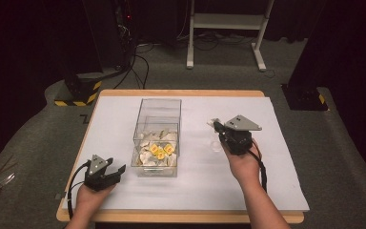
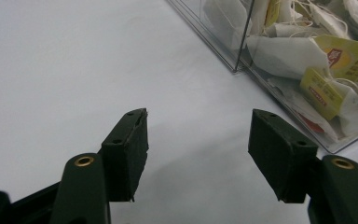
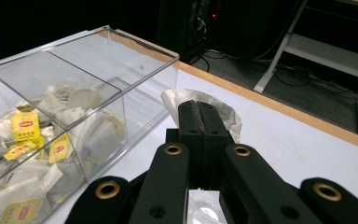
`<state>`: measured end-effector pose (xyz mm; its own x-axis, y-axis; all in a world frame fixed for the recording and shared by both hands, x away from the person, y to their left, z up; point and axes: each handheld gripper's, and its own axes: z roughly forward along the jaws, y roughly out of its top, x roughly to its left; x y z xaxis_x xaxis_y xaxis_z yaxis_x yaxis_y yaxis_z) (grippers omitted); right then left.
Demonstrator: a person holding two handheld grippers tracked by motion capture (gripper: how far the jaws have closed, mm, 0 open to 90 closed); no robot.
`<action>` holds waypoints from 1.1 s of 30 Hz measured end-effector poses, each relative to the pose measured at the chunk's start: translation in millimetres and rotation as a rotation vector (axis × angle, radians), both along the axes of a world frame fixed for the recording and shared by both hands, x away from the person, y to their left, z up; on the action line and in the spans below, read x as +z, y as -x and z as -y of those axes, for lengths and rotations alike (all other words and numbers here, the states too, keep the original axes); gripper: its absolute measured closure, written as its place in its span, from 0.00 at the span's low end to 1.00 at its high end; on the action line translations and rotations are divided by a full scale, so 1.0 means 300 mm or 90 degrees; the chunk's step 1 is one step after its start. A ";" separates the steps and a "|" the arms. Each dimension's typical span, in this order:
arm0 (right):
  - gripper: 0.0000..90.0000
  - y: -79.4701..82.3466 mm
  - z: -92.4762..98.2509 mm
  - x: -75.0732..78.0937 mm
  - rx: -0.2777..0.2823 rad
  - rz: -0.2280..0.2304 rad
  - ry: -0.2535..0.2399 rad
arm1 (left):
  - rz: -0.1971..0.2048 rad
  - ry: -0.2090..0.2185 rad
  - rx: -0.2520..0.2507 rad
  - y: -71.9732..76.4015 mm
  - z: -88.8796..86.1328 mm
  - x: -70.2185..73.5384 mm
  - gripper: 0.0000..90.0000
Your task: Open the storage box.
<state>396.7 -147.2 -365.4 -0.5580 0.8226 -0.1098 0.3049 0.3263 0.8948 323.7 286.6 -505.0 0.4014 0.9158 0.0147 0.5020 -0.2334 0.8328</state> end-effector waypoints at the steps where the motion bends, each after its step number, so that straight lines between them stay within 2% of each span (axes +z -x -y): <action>1: 1.00 -0.002 0.004 -0.001 -0.003 -0.002 0.000 | -0.001 0.000 0.000 -0.001 -0.001 0.000 0.42; 18: 1.00 -0.029 0.057 -0.026 -0.034 -0.020 -0.004 | -0.002 -0.006 -0.002 0.000 0.002 0.000 0.42; 33: 1.00 -0.042 0.060 -0.048 -0.036 -0.031 0.000 | -0.003 -0.006 -0.004 0.000 0.003 0.000 0.42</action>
<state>409.2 -165.1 -379.8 -0.5160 0.8525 -0.0834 0.3663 0.3076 0.8782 323.8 285.6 -505.0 0.4066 0.9133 0.0219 0.5047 -0.2445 0.8280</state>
